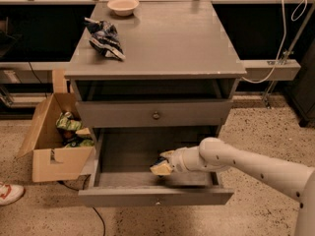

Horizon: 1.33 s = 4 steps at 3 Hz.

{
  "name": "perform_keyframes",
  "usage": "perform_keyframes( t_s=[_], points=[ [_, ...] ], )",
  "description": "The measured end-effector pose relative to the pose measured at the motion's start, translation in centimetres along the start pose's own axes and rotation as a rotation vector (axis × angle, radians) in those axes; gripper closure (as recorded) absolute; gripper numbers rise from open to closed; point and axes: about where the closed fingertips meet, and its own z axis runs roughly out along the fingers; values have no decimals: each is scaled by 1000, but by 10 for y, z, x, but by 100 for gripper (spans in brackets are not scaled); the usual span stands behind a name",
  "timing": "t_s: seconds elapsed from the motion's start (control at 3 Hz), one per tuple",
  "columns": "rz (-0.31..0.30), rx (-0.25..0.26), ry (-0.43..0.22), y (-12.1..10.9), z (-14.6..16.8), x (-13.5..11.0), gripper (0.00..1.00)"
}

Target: Place rxbar blueberry into middle drawer

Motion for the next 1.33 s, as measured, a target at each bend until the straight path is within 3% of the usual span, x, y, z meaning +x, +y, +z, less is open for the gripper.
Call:
perform_keyframes(
  t_s=[1.0, 1.33],
  points=[
    [0, 0, 0, 0, 0, 0, 4],
    [15, 30, -49, -6, -19, 4, 0]
  ],
)
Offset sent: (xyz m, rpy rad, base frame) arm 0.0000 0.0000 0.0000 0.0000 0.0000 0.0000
